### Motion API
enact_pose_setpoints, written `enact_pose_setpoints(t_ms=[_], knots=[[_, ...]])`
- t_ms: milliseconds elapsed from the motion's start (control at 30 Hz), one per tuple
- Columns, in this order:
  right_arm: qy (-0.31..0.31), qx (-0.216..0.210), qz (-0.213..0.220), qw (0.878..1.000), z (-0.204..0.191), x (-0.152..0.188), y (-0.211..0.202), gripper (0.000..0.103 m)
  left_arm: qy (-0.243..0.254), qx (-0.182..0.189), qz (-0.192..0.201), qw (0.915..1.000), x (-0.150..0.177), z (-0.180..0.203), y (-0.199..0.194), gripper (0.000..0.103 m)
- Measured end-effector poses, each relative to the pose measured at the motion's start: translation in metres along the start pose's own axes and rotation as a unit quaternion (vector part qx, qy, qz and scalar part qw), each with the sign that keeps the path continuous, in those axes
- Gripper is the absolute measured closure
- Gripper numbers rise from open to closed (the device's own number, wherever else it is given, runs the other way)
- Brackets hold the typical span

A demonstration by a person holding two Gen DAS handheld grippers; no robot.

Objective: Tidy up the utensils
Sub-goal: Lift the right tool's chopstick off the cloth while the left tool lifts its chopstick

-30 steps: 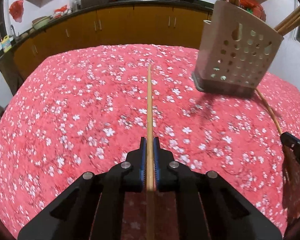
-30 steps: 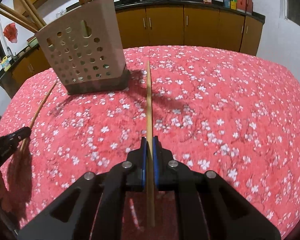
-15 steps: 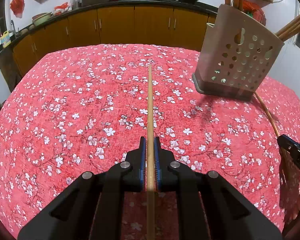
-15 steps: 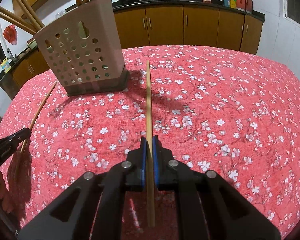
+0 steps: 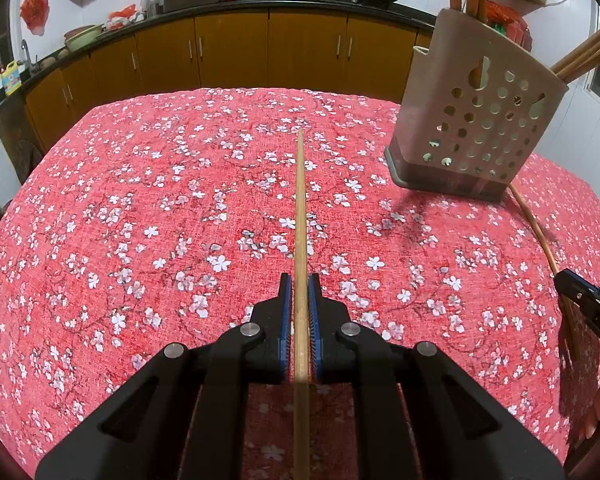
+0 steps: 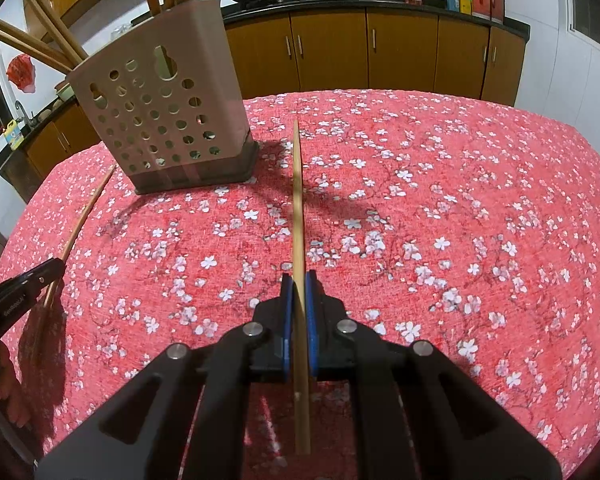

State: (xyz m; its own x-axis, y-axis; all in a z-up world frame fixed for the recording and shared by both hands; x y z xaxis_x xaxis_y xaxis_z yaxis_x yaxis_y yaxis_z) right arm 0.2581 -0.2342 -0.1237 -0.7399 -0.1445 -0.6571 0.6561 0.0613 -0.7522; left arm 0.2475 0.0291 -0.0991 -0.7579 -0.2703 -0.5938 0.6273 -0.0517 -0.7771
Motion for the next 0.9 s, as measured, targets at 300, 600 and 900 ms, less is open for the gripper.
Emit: enact_pose_setpoints(t_ms=[300, 600, 900], knots=[[0.000, -0.001, 0.000, 1.000, 0.0003, 0.0000, 0.0001, 0.095, 0.000, 0.000, 0.000, 1.0000, -0.0005, -0.0001, 0.0004, 0.093], [0.000, -0.001, 0.000, 1.000, 0.0003, 0.0000, 0.0003, 0.095, 0.000, 0.000, 0.000, 1.0000, -0.0009, 0.0000, 0.0008, 0.093], [0.001, -0.003, 0.001, 1.000, 0.0004, 0.0000, 0.0003, 0.095, 0.016, -0.005, 0.000, 0.9999, 0.0086, 0.0068, -0.0030, 0.086]])
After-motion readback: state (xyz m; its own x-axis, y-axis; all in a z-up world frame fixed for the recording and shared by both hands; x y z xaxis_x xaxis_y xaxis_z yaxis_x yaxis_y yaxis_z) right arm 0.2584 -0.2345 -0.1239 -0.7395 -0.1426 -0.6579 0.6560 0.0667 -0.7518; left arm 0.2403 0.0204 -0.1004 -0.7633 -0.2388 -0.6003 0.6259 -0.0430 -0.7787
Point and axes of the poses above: each gripper's, at about its wrist camera, not at the fingertips, and y roughly the way its jaws point, z to its right, x to its underside, the point moved 2 cm from there along y, roughly the way its jaws point, and after that the axes turned 15 degrees about -y, right-handed, at the moved point
